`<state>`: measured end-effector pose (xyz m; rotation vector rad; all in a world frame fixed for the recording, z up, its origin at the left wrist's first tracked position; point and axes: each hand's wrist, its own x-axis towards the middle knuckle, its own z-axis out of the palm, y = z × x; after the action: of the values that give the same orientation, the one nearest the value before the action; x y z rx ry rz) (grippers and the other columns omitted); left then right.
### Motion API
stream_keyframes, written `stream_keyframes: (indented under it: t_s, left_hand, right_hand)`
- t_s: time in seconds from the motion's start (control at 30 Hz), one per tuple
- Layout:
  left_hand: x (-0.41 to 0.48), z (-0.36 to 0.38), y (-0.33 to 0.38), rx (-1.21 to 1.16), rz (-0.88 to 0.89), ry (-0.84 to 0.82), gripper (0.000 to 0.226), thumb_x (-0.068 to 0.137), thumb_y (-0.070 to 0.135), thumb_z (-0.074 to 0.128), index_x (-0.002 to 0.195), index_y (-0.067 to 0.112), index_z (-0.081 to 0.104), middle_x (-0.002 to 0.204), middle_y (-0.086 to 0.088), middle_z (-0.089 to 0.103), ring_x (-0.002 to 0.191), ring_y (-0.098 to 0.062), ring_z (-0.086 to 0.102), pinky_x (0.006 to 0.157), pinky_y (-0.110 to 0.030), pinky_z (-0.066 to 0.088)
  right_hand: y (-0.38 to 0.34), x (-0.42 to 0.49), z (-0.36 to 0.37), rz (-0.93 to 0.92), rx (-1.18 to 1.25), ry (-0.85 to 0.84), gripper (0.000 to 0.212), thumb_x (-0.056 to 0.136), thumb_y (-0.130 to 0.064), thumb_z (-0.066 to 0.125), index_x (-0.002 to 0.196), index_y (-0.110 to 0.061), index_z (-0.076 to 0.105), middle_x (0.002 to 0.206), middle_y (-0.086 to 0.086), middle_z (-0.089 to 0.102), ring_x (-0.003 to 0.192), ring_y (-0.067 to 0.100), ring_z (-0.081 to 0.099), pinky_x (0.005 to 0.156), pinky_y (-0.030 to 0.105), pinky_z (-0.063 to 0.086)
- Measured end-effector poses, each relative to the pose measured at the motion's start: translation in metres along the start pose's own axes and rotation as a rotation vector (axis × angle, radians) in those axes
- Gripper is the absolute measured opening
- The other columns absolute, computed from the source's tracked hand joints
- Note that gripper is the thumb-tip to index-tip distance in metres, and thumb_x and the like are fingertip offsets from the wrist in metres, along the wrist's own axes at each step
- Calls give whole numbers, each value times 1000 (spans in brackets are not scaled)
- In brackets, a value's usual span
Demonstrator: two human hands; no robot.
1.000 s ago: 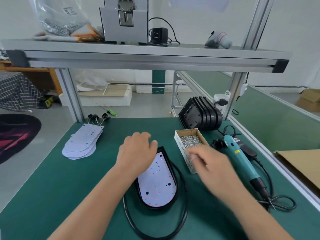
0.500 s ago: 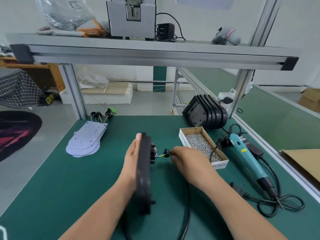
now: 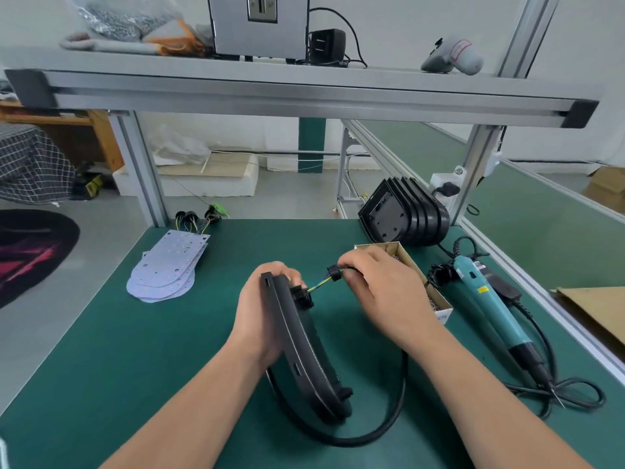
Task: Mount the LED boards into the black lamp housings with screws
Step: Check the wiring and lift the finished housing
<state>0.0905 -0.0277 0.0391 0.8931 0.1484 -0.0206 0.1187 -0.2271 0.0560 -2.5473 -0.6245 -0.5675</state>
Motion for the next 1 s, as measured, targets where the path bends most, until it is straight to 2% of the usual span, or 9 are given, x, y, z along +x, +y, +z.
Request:
stream_keyframes:
  t_s: [0.1,0.27,0.43,0.53,0.63,0.73,0.83,0.9,1.0]
  left_hand:
    - [1,-7,14,120,-37,-161,12,80,21,59,77,10,57,87,-11,57,80,-27,52,77,-39,43]
    - [0,-23,39,455,-110,-439,49,71,23,60,114,8,77,120,-19,73,106,-23,66,95,-35,52]
    - [-3,-22,49,549,-124,-543,74,63,24,65,135,6,62,109,-18,70,84,-15,63,76,-30,48]
    - [-9,-10,37,458,-41,-596,57,78,8,61,135,2,61,97,-18,56,74,-15,57,69,-24,50]
    - [-11,-3,18,490,129,-486,45,88,5,56,128,17,72,92,-11,56,76,-18,52,72,-26,50]
    - [-11,-3,11,581,193,-418,43,92,23,67,135,30,69,98,-3,61,88,-22,51,81,-37,42]
    - [-14,-6,13,662,237,-435,49,99,59,63,134,25,70,100,-6,68,89,-20,60,90,-33,52]
    - [-15,-6,13,694,232,-439,56,105,63,49,119,15,73,91,-9,69,85,-23,64,88,-33,54]
    - [-15,-7,11,696,194,-421,50,108,55,48,102,12,72,87,-11,70,89,-26,71,86,-25,53]
  right_hand:
    - [6,1,-9,-48,90,-12,9,104,-37,55,106,-37,64,97,-11,62,90,13,52,82,40,43]
    - [-7,4,-12,-129,-8,67,15,106,-37,55,101,-32,68,91,-10,56,77,12,46,68,43,50]
    - [-31,6,-13,-246,8,287,22,104,-30,56,101,-15,72,92,-1,60,83,23,58,68,41,47]
    - [-32,6,-13,-218,8,355,13,100,-21,65,99,-12,74,92,2,62,82,25,60,70,40,45]
    - [-31,5,-13,-184,27,385,8,98,-14,70,101,-10,75,95,5,64,86,28,62,71,43,51]
    - [-25,6,-18,-236,24,383,8,100,-14,70,102,-9,76,93,5,63,85,28,61,68,45,53]
    - [-22,5,-20,-400,24,243,8,101,-14,71,100,-9,77,90,4,62,80,26,59,67,43,50]
    - [-25,1,-17,-462,37,131,8,101,-14,71,99,-9,76,91,3,61,78,25,58,65,44,51]
    - [-26,-3,-11,-420,95,43,10,103,-17,65,99,-12,73,91,0,57,78,20,56,64,45,52]
